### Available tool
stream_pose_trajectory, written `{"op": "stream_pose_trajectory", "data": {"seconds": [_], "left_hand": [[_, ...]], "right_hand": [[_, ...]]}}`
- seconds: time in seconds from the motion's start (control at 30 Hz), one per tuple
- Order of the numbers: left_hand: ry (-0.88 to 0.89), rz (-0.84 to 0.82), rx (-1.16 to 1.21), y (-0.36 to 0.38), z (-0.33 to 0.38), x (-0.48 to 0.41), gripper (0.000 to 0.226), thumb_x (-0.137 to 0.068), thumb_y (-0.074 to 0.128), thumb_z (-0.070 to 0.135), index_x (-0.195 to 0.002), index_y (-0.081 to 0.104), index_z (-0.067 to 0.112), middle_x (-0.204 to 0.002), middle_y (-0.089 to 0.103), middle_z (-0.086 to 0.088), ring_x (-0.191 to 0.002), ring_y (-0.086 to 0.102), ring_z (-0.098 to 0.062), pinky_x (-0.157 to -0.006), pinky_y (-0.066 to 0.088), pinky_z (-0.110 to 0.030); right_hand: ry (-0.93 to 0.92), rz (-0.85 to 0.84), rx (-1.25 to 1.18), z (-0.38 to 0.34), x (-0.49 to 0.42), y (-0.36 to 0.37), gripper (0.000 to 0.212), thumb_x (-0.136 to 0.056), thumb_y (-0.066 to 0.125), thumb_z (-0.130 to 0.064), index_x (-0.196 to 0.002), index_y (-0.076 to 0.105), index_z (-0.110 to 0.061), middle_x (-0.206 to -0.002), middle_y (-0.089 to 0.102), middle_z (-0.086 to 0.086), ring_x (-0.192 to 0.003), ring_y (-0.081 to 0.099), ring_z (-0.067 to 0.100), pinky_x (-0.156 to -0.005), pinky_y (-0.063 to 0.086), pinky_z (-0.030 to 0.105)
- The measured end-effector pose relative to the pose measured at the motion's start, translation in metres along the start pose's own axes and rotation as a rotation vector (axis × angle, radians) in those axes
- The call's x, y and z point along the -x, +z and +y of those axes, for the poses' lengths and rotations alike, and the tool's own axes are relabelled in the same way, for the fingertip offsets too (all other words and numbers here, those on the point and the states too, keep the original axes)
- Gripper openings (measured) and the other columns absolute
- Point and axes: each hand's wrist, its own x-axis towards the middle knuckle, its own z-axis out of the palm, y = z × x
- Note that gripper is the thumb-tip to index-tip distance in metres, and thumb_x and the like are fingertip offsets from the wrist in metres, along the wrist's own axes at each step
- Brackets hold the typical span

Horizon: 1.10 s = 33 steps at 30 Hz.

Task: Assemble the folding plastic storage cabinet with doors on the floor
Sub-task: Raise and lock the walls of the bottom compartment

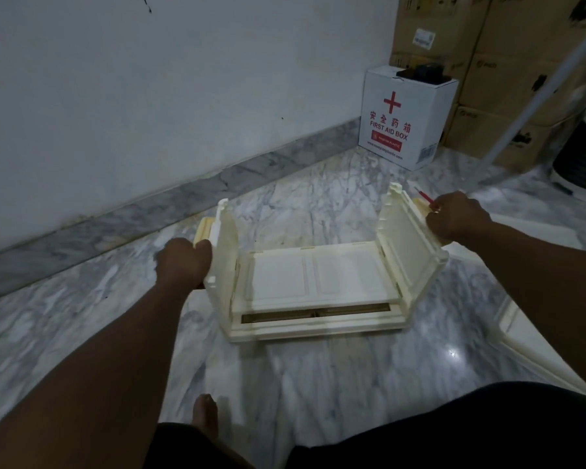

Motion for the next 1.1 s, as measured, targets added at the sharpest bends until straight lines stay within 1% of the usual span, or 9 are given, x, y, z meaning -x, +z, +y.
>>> {"op": "stream_pose_trajectory", "data": {"seconds": [0.1,0.2,0.33,0.6,0.73,0.83,0.9,0.97,1.1], "left_hand": [[-0.1,-0.045,0.137,-0.01,-0.01,-0.005,0.037,-0.088,0.057,0.034,-0.097,0.069,0.0,-0.096,0.066,-0.02,-0.071,0.069,-0.034,-0.061,0.062,-0.049],[-0.174,-0.088,0.225,-0.013,-0.016,-0.004,0.038,-0.091,0.058,0.03,-0.109,0.066,-0.001,-0.103,0.063,-0.02,-0.07,0.067,-0.032,-0.052,0.061,-0.043],[-0.238,-0.147,0.338,-0.013,-0.023,-0.005,0.043,-0.095,0.054,0.03,-0.124,0.06,-0.001,-0.111,0.063,-0.023,-0.082,0.068,-0.037,-0.057,0.059,-0.04],[-0.216,-0.164,0.342,-0.014,-0.017,0.003,0.041,-0.093,0.051,0.029,-0.123,0.061,0.002,-0.106,0.064,-0.02,-0.077,0.068,-0.035,-0.056,0.06,-0.04],[-0.184,-0.136,0.317,-0.018,-0.007,0.003,0.059,-0.091,0.054,0.055,-0.118,0.061,0.002,-0.097,0.066,-0.019,-0.074,0.07,-0.034,-0.057,0.062,-0.047],[-0.128,-0.103,0.24,-0.022,0.004,0.001,0.097,-0.065,0.058,0.085,-0.122,0.052,0.006,-0.113,0.062,-0.015,-0.086,0.069,-0.032,-0.049,0.059,-0.043],[-0.05,-0.114,0.167,-0.022,0.013,0.0,0.103,-0.058,0.062,0.087,-0.127,0.044,0.013,-0.123,0.057,-0.013,-0.101,0.064,-0.033,-0.056,0.061,-0.043],[0.009,-0.133,0.129,-0.018,0.021,-0.004,0.097,-0.065,0.069,0.077,-0.134,0.038,0.016,-0.131,0.052,-0.014,-0.11,0.059,-0.035,-0.067,0.061,-0.047],[0.076,-0.142,0.047,-0.005,0.027,-0.012,0.08,-0.081,0.07,0.056,-0.141,0.037,0.014,-0.139,0.052,-0.018,-0.122,0.054,-0.039,-0.091,0.054,-0.049]], "right_hand": [[0.038,-0.025,-0.049,0.007,-0.001,0.002,0.036,-0.086,0.055,-0.01,-0.121,0.064,-0.007,-0.1,0.06,0.018,-0.091,0.063,0.041,-0.079,0.058,0.045],[0.047,-0.013,-0.073,0.007,-0.002,0.007,0.035,-0.087,0.054,-0.01,-0.12,0.064,-0.006,-0.098,0.058,0.017,-0.097,0.062,0.042,-0.084,0.057,0.048],[0.065,0.015,-0.101,0.012,-0.004,0.011,0.035,-0.086,0.054,-0.011,-0.119,0.065,-0.008,-0.101,0.059,0.018,-0.101,0.061,0.043,-0.086,0.056,0.049],[0.095,0.009,-0.087,0.005,-0.003,0.015,0.037,-0.082,0.057,-0.015,-0.118,0.065,-0.008,-0.11,0.064,0.021,-0.098,0.062,0.042,-0.086,0.056,0.048],[0.079,0.158,0.019,-0.009,0.0,0.011,0.036,-0.082,0.056,-0.032,-0.106,0.064,-0.007,-0.102,0.066,0.018,-0.094,0.065,0.04,-0.084,0.054,0.042],[-0.154,0.395,0.105,-0.037,0.005,0.01,0.037,-0.091,0.055,-0.04,-0.109,0.062,-0.009,-0.104,0.064,0.017,-0.095,0.065,0.039,-0.084,0.051,0.045],[-0.347,0.397,0.13,-0.062,0.014,0.016,0.038,-0.091,0.056,-0.043,-0.112,0.062,-0.012,-0.105,0.063,0.015,-0.092,0.065,0.036,-0.083,0.053,0.046],[-0.473,0.305,0.165,-0.085,0.026,0.033,0.037,-0.088,0.057,-0.046,-0.11,0.063,-0.016,-0.104,0.063,0.012,-0.09,0.064,0.033,-0.082,0.054,0.044],[-0.526,0.078,0.248,-0.1,0.059,0.086,0.045,-0.084,0.057,-0.053,-0.117,0.058,-0.022,-0.114,0.059,0.009,-0.099,0.063,0.034,-0.085,0.049,0.041]]}}
